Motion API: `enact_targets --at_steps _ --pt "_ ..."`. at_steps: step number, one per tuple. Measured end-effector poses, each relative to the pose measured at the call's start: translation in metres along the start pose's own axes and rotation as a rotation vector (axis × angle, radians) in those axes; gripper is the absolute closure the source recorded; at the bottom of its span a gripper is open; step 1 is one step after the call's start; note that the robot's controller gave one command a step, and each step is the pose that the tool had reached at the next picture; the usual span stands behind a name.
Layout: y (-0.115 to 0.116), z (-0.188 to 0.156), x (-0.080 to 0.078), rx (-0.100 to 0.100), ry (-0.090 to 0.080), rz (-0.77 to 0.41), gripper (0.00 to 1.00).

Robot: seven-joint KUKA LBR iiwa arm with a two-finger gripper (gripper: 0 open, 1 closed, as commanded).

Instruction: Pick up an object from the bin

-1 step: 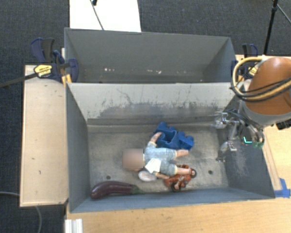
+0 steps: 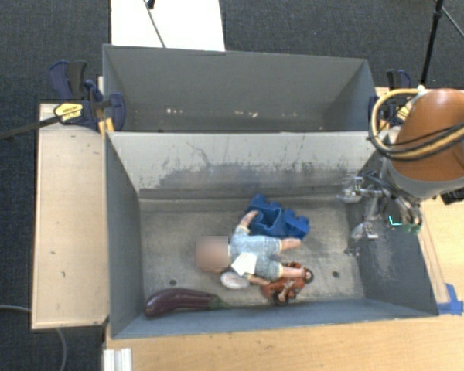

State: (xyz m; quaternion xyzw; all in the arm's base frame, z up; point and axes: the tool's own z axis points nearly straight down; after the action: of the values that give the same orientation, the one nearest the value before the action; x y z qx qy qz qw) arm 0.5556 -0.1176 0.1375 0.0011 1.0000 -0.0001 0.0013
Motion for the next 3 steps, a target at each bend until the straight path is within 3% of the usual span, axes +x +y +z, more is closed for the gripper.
enact_targets --at_steps 1,2,3 --pt "0.144 0.064 0.02 -0.001 -0.004 -0.174 1.0" --pt "0.144 0.064 0.02 -0.001 -0.005 -0.175 1.0" --pt "0.114 -0.079 0.02 0.0 -0.001 -0.197 1.0"
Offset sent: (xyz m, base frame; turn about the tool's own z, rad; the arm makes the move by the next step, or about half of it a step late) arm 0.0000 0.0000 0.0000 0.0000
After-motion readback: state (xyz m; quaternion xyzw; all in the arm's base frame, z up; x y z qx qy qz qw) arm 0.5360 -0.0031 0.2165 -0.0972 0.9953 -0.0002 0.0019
